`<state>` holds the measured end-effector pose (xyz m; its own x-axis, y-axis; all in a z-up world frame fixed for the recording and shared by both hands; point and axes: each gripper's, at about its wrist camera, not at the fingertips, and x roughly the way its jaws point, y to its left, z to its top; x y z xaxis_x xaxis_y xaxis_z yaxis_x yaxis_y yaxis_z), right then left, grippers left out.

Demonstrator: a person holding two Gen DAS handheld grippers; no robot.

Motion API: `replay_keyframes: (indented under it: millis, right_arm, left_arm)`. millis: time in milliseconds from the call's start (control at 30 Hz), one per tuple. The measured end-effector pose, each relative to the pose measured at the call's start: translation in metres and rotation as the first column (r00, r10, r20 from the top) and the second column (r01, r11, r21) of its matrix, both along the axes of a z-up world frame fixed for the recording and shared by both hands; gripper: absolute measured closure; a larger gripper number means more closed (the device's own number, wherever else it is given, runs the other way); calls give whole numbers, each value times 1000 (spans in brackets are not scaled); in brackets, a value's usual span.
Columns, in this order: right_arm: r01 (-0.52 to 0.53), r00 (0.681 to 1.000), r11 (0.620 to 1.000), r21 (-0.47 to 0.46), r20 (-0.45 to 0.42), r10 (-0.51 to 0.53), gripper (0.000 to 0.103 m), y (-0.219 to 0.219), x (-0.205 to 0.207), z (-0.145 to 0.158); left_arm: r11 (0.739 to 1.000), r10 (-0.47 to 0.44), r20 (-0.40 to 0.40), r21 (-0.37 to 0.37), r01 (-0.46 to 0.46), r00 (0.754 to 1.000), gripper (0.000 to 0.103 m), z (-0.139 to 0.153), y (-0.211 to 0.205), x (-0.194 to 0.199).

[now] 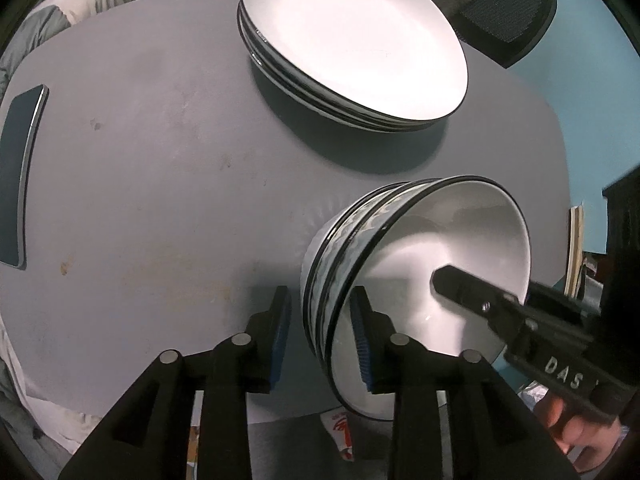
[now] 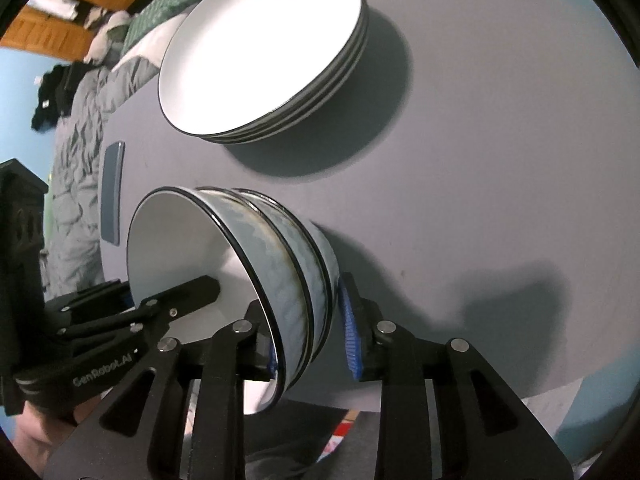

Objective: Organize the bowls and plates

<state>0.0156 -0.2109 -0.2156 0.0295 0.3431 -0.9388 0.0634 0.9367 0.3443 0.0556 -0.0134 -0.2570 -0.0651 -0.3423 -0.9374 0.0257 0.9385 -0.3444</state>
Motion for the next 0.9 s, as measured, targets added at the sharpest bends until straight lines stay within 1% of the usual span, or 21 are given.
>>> replay_keyframes:
  millis: [67, 233, 333, 400, 533, 633, 733, 833, 900]
  right_arm:
    - [13, 1000, 1000, 2, 7, -13, 73, 0, -5, 1]
    - [21, 1000, 1000, -4, 20, -21, 70, 1, -9, 1]
    - [14, 1000, 1000, -7, 16, -14, 70, 4, -6, 0]
    - [2, 1000, 1000, -12, 13, -2, 69, 5, -4, 0]
    - [-24, 1000, 1000, -9, 9, 24, 67, 7, -1, 0]
    - [-38, 999, 999, -2, 2, 38, 66, 8, 1, -2]
    - [-53, 999, 999, -2, -2, 53, 66, 13, 2, -2]
    - [-52, 999, 999, 2, -6, 52, 66, 12, 2, -2]
    - [-53, 999, 999, 3, -8, 53, 68, 12, 2, -3]
  left_arm:
    - [1000, 11, 0, -4, -11, 1000, 64, -2, 3, 0]
    - [1000, 6, 12, -13, -6, 1000, 64, 0, 12, -6]
    - [999, 19, 3, -28, -19, 1000, 62, -1, 17, -7]
    - [999, 29, -2, -38, -29, 1000, 62, -2, 19, -7]
    - [998, 34, 1, -53, -34, 999, 68, -1, 22, -9]
    - [997, 37, -4, -65, -38, 999, 68, -1, 22, -11]
    - [996, 45, -15, -75, -46, 999, 64, -3, 22, -10]
    - [995, 49, -22, -84, -50, 999, 64, -4, 18, -9]
    - [995, 53, -25, -83, -55, 998, 64, -5, 19, -10]
